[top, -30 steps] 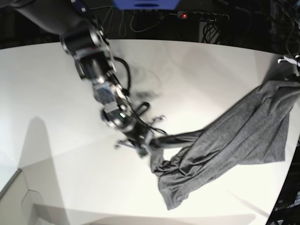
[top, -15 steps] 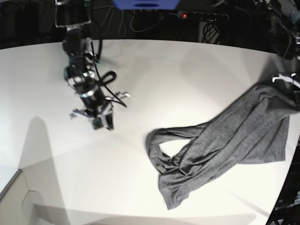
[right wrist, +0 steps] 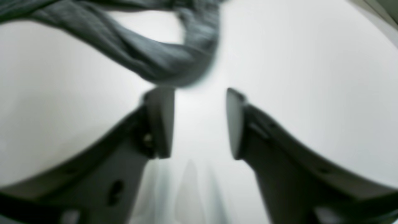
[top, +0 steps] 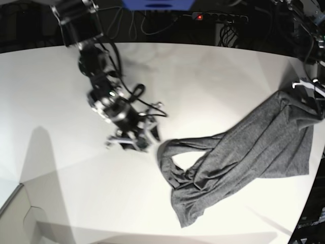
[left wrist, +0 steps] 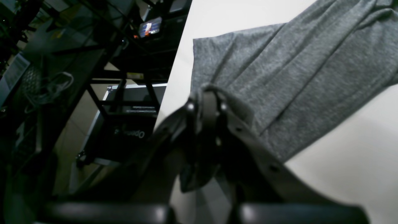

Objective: Layout the t-shirt on the table in an organized manner, then fold the t-shirt properly
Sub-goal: 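Regrasp the shirt with the right gripper and pull it outward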

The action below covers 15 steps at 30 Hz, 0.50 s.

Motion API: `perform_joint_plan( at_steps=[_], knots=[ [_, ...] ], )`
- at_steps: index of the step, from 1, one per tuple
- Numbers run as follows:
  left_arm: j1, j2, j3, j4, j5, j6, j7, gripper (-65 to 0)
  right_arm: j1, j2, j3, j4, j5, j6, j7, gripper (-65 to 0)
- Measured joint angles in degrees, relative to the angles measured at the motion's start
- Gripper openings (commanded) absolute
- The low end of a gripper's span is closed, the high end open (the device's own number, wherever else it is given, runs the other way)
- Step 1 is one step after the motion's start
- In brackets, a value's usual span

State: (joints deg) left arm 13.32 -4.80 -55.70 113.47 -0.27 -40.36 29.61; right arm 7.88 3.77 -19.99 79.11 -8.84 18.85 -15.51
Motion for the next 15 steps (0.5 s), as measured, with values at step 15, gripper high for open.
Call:
perform_joint_plan(
  at_steps=[15],
  knots=[
    [1.07,0.04,-0.33,0.00,0.42,0.02,0.20,-65.0,20.31,-7.02,-6.23,-34.97,0.22,0.04,8.52,-19.9]
  ],
)
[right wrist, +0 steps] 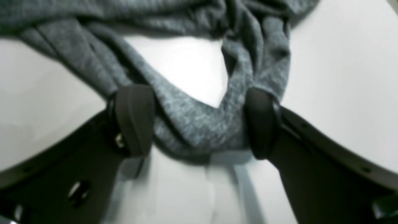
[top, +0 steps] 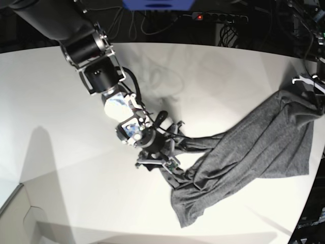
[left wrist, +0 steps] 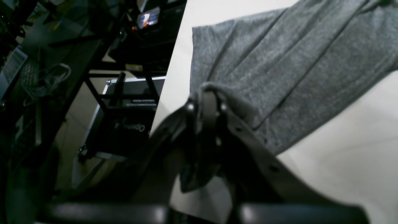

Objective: Layout the t-shirt on the table in an organized manner, then fold the t-shirt properly
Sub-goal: 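Regrasp the shirt with the right gripper and pull it outward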

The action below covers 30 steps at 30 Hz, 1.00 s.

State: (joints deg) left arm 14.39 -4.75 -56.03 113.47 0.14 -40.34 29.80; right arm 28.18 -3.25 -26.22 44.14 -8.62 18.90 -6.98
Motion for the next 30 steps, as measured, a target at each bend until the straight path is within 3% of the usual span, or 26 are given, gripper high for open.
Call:
perform_joint_plan(
  at_steps=[3,5,7,8,11,13,17,21,26,30],
  knots=[
    [0.04,0.00,0.00,0.00,0.02,0.00,0.02,-65.0,0.81,0.13,-0.11,-4.31,0.63,-0.07,3.02,-26.0],
    [0.02,0.00,0.00,0.00,-0.02,0.00,-0.02,-65.0,1.29,0.00,-0.11,-5.75,0.94,-0.02,3.67,-39.2],
    [-0.04,0.02,-0.57,0.00,-0.02,0.00,0.00,-65.0,0.66,0.13,0.04,-4.72,0.50,-0.09,2.97,-58.5],
    [-0.28,0.02,-1.01,0.00,-0.09,0.02,-0.04,-65.0,-0.44,0.90,0.04,-3.19,0.63,-0.09,3.04,-65.0],
    [-0.50,-0.33,-1.14,-0.09,-0.13,0.02,-0.07,-65.0,-6.64,5.14,1.33,7.10,0.24,-0.22,1.42,-63.1],
    [-1.49,-0.20,-1.16,-0.13,0.20,0.00,0.17,-65.0,-12.74,8.28,4.28,17.46,-0.11,-0.04,-2.23,-65.0],
    [-4.57,-0.13,-0.55,-0.15,-0.20,-0.11,-0.20,-65.0,-23.96,12.35,11.37,32.68,-0.42,-0.15,-3.72,-65.0],
    [-6.49,0.00,0.13,-0.17,0.04,0.04,0.11,-65.0,-33.14,13.77,19.67,42.01,0.11,-0.13,-1.97,-65.0],
    [-6.71,0.15,3.43,-0.17,-0.24,-0.15,0.02,-65.0,-42.60,13.86,28.02,42.32,0.15,-0.04,-1.09,-65.0],
    [-6.58,0.85,3.65,-0.17,0.02,-0.02,0.04,-65.0,-44.44,14.05,30.58,41.38,0.52,-0.09,-0.07,-64.7]
  ],
)
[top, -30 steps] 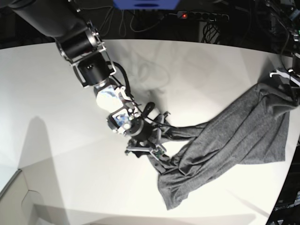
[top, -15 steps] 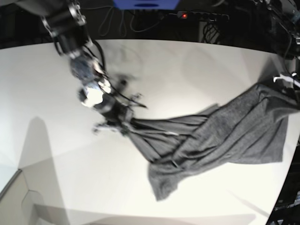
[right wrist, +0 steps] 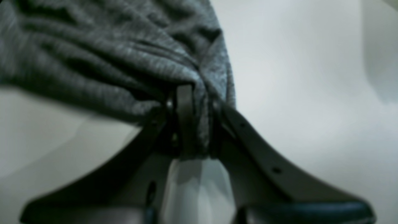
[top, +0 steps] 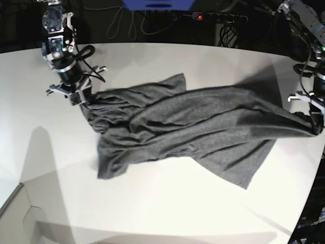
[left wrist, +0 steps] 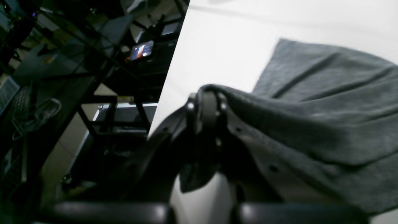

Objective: Layout the t-shirt on the table in an organized manner, then fold the t-shirt properly
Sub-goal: 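Regrasp the shirt with the right gripper and pull it outward, then grasp another shirt edge with the right gripper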

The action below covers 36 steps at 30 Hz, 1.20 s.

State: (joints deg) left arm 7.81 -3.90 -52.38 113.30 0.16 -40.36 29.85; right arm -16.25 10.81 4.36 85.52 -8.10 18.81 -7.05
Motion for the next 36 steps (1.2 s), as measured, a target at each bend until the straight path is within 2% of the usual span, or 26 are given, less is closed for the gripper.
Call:
perform_joint_plan(
  at_steps=[5,9,14,17,21,23,28,33,36],
  knots=[
    [1.01,-0.02,0.09,-0.04,-0.04,0.02,0.07,-65.0,-4.02,1.18,-0.31,2.16,0.39,-0.61,1.09,-53.5],
    [0.74,0.00,0.09,-0.11,-0.13,0.04,-0.07,-65.0,-5.35,1.46,-0.13,6.51,-0.66,-0.39,-2.93,-42.0],
    [0.92,-0.02,0.00,-0.11,-0.04,0.04,-0.02,-65.0,-7.13,0.87,3.50,12.96,-0.68,0.02,-2.84,-28.1],
    [0.87,0.00,0.04,-0.11,-0.07,0.02,-0.02,-65.0,-6.80,-0.33,4.57,13.60,-0.63,0.04,-2.67,-22.8],
    [0.87,0.04,0.00,-0.11,-0.02,0.04,0.00,-65.0,-2.23,0.87,0.98,12.68,-0.81,0.33,-4.07,-22.4],
    [0.79,0.85,0.00,-0.11,0.00,0.07,0.00,-65.0,1.95,1.57,-1.53,11.50,-0.57,0.37,-2.75,-22.4],
    [0.74,1.05,0.02,-0.09,-0.04,0.02,0.00,-65.0,8.46,1.75,-7.96,5.49,-0.48,0.37,-2.97,-22.4],
    [0.76,1.05,-0.07,-0.11,0.00,0.04,0.00,-65.0,11.56,3.45,-14.71,0.39,-0.59,0.44,-2.73,-22.7],
    [0.76,1.07,-0.13,-0.11,0.00,0.04,0.00,-65.0,12.59,3.45,-15.96,-1.77,-0.61,0.48,-3.04,-22.7]
  ],
)
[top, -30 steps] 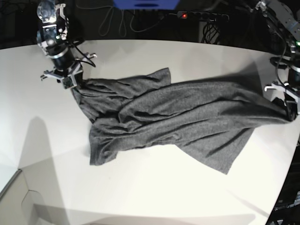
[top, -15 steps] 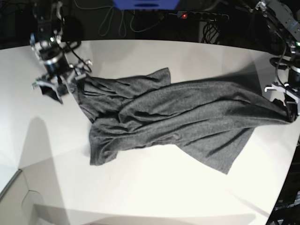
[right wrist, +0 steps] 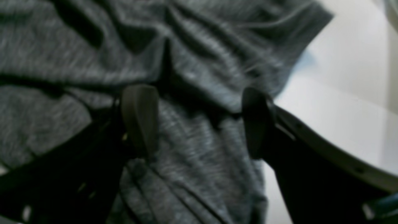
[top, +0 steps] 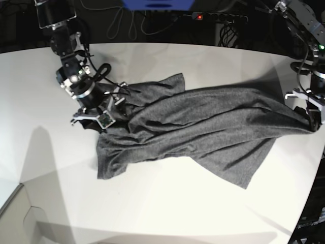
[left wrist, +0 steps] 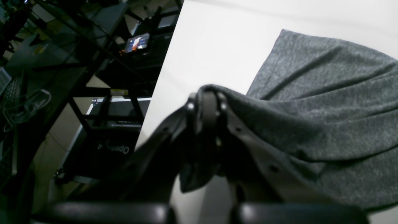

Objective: Layout the t-shirt on the table in an organized manner, then fold the t-shirt properly
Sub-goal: 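Grasp another shirt edge with the right gripper, then lift the shirt with both grippers and shake it out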

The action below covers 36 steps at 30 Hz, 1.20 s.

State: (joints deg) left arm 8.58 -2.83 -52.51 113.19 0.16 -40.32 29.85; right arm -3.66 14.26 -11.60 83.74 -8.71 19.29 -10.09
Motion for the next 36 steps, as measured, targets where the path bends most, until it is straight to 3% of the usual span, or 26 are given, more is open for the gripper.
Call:
perform_joint_plan(
  at_steps=[12,17,24,32,36],
  knots=[
    [-0.22,0.00,-0.09,0.00,0.17,0.02,-0.02,-65.0,7.63,0.00,-0.07,-10.64,0.11,-0.04,1.07,-23.6],
    [-0.33,-0.02,-0.11,0.00,0.17,0.04,0.00,-65.0,8.24,0.00,-0.50,-10.67,-0.02,-0.04,0.63,-37.1],
    [-0.35,-0.09,0.11,0.00,0.17,0.17,-0.02,-65.0,9.97,-0.66,-3.76,-10.21,0.00,-0.02,0.87,-65.0],
    [-7.67,-0.35,0.37,-0.07,0.24,0.24,0.15,-65.0,14.38,-0.59,-2.01,-5.55,-0.11,0.13,0.35,-65.0],
    [-15.72,-2.03,4.70,-0.22,2.73,0.04,8.26,-65.0,18.73,-0.81,4.52,-2.19,-0.07,0.28,0.42,-65.0]
  ],
)
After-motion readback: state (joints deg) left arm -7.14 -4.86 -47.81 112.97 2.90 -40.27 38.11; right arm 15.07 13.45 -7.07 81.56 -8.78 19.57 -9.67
